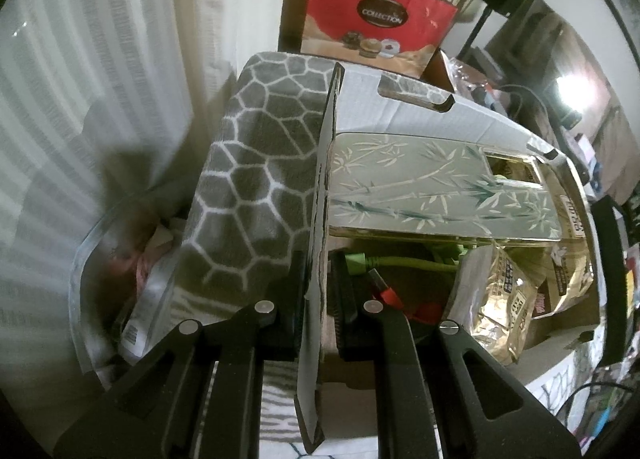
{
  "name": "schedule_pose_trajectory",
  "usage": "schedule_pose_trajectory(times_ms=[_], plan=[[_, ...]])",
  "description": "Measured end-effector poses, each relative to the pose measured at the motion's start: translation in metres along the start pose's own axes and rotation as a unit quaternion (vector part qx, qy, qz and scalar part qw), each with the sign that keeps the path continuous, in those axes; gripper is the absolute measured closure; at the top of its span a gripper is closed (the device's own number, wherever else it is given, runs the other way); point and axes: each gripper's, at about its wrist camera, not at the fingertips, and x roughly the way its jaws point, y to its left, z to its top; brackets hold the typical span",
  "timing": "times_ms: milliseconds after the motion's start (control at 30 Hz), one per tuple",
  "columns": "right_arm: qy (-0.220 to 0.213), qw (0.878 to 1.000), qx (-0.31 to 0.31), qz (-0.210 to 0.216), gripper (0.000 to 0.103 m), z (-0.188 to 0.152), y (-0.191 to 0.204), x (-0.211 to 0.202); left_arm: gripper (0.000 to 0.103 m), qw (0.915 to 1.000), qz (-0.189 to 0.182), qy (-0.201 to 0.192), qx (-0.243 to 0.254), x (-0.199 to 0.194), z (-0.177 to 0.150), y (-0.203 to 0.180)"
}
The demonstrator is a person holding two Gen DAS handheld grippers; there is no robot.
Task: Organize objects
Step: 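Move the right tool to the blue-white mask packet and grasp it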
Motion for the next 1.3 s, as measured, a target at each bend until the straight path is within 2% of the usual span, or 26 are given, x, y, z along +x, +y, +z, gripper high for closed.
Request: schedule_pose_trajectory(times_ms=[200, 500, 867, 1033, 1200, 1300], plan=[[0.009, 0.999, 0.03, -0.038, 0.041, -0.015, -0.041, 0.006, 0.092, 1.0, 0.0, 0.0, 0.004, 0.0, -0.002, -0.005], [0.03, 0.996, 0.062, -0.064, 0.041, -0.027, -0.062, 0.039, 0.092, 0.9998, -0.002, 0.0, 0.018, -0.001, -0.004, -0.017], [0.054, 0.988, 0.079, -0.119, 0.041, -0.03, -0.067, 0.083, 0.092, 0.9995, -0.004, -0.001, 0.032, 0.002, -0.002, -0.026], [0.053, 0.988, 0.078, -0.125, 0.041, -0.032, -0.065, 0.088, 0.092, 0.9991, -0.006, -0.001, 0.041, 0.003, -0.002, -0.035], [0.045, 0.99, 0.079, -0.111, 0.041, -0.033, -0.059, 0.085, 0.092, 0.9988, -0.006, -0.001, 0.05, 0.004, -0.003, -0.043], [0.054, 0.989, 0.077, -0.118, 0.041, -0.032, -0.055, 0.091, 0.092, 0.9982, -0.005, -0.002, 0.059, 0.004, -0.004, -0.049]])
